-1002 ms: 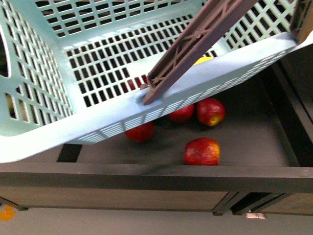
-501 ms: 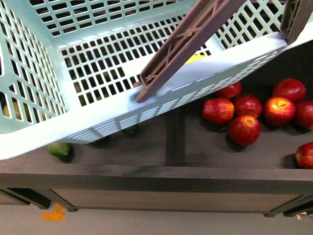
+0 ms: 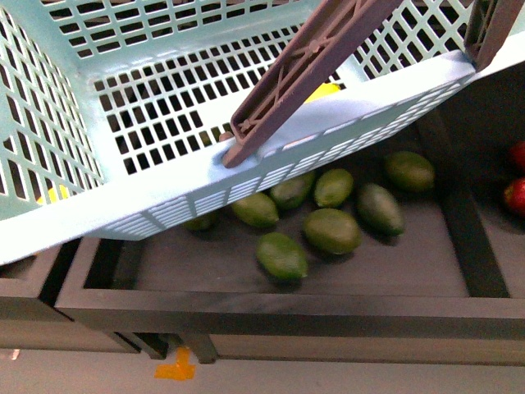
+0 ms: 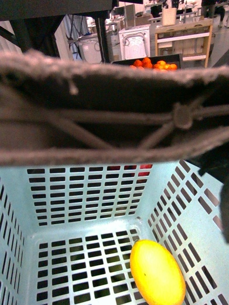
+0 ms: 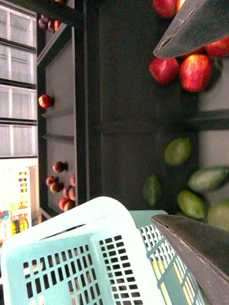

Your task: Pick lemon and mango into basket

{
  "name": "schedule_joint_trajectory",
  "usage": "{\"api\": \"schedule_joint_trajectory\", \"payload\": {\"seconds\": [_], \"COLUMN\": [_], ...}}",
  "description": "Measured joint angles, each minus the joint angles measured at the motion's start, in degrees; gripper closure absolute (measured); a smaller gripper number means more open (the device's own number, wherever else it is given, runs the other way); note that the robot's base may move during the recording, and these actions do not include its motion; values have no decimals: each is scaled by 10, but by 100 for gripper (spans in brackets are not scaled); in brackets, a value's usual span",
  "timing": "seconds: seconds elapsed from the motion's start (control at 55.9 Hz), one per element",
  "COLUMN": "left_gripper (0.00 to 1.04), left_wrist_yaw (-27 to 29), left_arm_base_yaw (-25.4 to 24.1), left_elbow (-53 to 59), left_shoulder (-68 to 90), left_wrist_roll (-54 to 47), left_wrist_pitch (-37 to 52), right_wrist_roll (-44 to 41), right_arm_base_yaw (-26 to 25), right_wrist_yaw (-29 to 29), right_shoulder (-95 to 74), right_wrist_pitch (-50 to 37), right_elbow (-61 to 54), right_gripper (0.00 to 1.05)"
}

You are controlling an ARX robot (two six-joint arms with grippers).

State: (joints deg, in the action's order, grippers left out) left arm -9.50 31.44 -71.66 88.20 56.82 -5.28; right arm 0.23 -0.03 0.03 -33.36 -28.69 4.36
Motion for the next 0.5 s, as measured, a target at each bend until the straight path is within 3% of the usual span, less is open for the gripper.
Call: {"api": "schedule_joint_trajectory", "payload": {"seconds": [0.501], "left_gripper": [100], "left_wrist_yaw": [-1], "left_arm_base_yaw": [0], "left_elbow": [0], "left_shoulder": [0], "left_wrist_roll": [0], "left_wrist_pitch": [0], "right_wrist_roll": [0], "right_arm_base_yaw": [0], "right_wrist_yaw": [0], "right_shoulder": [0], "right_wrist_pitch": [0], "right_elbow": [0], "right_gripper": [9]}}
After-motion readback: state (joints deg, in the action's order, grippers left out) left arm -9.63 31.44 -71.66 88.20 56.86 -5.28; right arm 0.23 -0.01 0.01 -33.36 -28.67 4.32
